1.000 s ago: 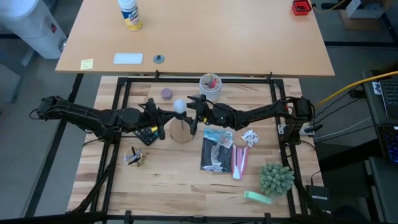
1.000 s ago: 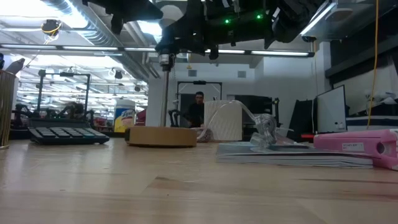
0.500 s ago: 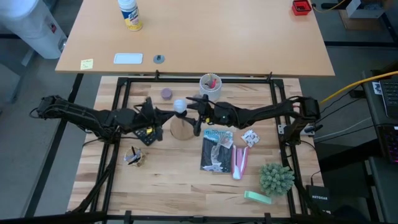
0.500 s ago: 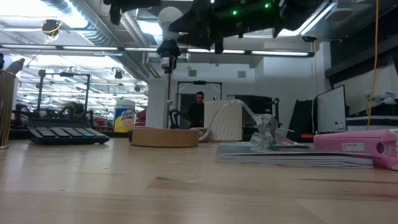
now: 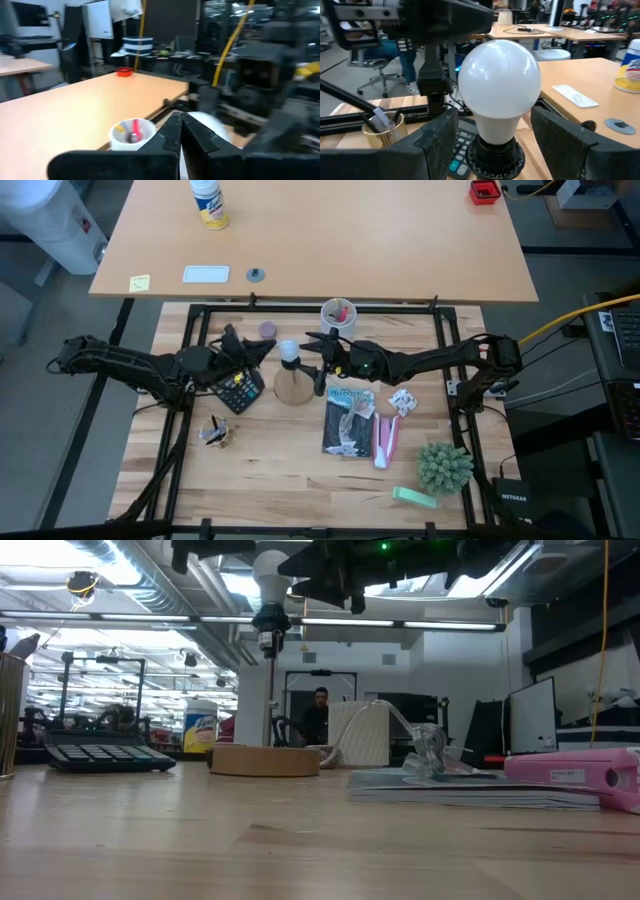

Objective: Screw lightbulb
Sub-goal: Remove the lightbulb from the lamp

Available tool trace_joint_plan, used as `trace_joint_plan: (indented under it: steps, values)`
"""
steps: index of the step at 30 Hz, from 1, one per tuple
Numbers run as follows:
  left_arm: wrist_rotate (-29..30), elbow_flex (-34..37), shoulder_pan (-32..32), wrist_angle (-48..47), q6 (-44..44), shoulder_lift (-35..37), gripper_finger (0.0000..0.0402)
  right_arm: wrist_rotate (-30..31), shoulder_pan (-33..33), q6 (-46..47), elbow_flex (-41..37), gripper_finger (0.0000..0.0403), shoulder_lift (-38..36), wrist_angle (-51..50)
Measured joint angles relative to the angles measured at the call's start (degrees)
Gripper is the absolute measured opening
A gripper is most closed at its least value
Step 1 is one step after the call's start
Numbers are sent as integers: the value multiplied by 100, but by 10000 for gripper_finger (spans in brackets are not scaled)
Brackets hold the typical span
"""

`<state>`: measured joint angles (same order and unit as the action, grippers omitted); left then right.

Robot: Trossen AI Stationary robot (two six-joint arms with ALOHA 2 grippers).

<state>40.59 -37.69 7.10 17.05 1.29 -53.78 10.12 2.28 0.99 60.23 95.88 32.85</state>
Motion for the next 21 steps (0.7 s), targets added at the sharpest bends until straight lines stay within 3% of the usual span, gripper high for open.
trace_joint_plan:
  steps: [7,21]
  values:
    - [8,0,-334,-353,243,-3,1,242,0,-1,0,255,0,72]
    - [-605,0,-418,-641,764,-205,1,536,-11,-2,0,255,-2,209]
